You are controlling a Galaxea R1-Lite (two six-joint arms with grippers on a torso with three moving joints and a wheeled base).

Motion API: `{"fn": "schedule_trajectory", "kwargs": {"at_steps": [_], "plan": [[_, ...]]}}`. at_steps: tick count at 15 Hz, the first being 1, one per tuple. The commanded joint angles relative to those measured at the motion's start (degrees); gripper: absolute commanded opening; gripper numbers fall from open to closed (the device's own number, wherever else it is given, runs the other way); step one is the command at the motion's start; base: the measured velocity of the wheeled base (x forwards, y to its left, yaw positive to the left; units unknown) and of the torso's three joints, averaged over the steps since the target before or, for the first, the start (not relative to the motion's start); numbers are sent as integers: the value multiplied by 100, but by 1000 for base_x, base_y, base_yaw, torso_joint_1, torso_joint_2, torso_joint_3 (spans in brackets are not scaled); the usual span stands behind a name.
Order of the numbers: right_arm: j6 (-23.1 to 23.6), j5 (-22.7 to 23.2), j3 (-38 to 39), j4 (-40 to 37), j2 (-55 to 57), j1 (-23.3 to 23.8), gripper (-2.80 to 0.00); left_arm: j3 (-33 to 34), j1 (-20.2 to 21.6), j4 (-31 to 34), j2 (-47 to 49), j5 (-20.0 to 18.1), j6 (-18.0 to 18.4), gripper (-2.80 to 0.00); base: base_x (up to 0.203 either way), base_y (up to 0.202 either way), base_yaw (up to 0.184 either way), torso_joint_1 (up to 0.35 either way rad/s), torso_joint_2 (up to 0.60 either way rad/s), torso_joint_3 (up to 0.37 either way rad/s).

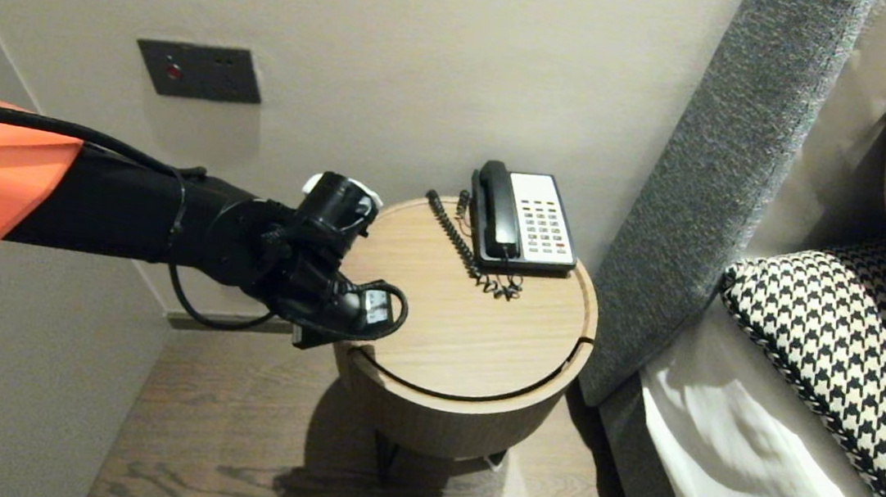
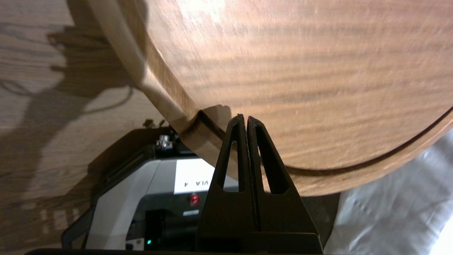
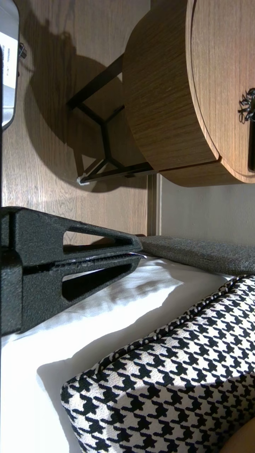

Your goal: Open the nightstand drawer

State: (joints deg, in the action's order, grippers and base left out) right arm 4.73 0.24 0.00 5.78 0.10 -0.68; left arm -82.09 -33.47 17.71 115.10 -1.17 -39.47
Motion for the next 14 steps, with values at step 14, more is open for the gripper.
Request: {"fn": "schedule_trajectory", "kwargs": {"at_steps": [14], "plan": [[2,2,229,11,8,-2,-280,1019,-139,-544,-157,113,-17,-280,0,0,0,0,0,0]]}}
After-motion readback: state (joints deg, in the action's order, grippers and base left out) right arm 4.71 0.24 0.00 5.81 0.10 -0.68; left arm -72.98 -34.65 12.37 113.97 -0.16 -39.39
